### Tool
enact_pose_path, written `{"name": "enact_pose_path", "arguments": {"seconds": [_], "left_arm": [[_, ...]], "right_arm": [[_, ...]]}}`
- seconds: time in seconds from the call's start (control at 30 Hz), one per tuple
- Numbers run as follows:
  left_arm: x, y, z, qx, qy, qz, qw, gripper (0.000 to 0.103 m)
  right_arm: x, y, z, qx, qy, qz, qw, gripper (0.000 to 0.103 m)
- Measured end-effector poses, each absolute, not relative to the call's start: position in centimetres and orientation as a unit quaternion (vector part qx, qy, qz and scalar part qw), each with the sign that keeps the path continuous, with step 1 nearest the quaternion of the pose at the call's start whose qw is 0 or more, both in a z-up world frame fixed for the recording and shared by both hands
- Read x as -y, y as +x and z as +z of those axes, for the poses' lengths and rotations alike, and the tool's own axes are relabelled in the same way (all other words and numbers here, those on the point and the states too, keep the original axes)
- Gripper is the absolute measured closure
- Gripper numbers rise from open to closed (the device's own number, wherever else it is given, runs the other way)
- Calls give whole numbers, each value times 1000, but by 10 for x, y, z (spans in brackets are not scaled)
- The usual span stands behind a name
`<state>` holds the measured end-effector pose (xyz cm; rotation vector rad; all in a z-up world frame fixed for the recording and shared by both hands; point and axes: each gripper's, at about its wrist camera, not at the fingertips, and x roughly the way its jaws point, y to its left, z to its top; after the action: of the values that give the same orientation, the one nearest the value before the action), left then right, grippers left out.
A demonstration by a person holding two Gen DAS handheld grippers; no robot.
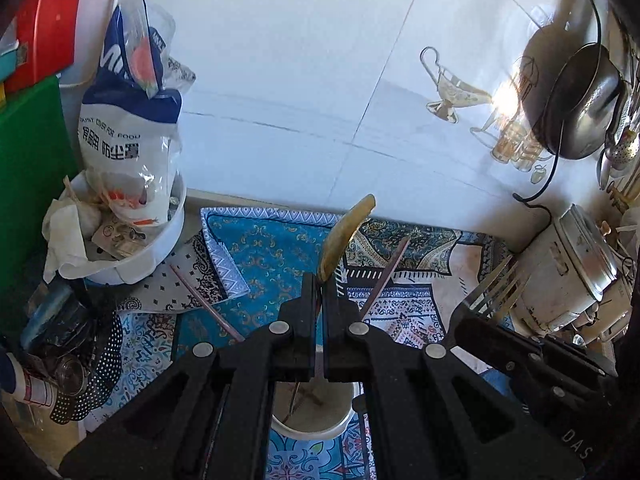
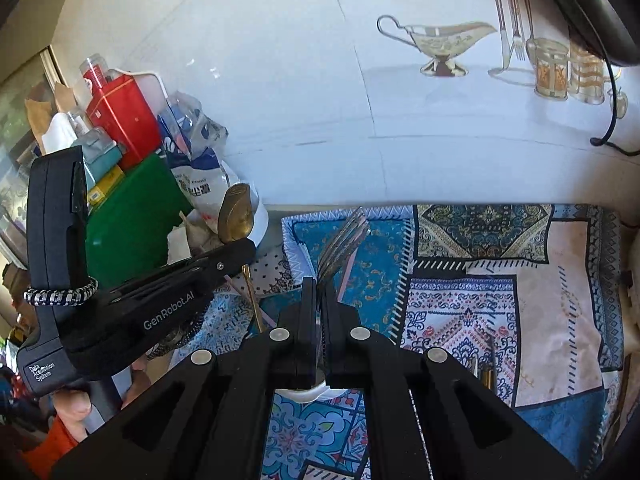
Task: Organize utensils
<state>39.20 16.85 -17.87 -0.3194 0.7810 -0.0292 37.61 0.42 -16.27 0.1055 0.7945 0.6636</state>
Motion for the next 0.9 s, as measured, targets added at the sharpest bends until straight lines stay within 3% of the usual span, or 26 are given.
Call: {"name": "enact_pose_path", "arguments": {"seconds": [0.57,0.9], "left_arm": [[-165,392,-227,-459,-144,-27,876,103],[-163,375,-207,-448,-136,-14,883,102]], "right_arm": [[-31,393,-218,-465,9,301,833,99],[-29,387,-211,-459,-21,303,835,97]]}}
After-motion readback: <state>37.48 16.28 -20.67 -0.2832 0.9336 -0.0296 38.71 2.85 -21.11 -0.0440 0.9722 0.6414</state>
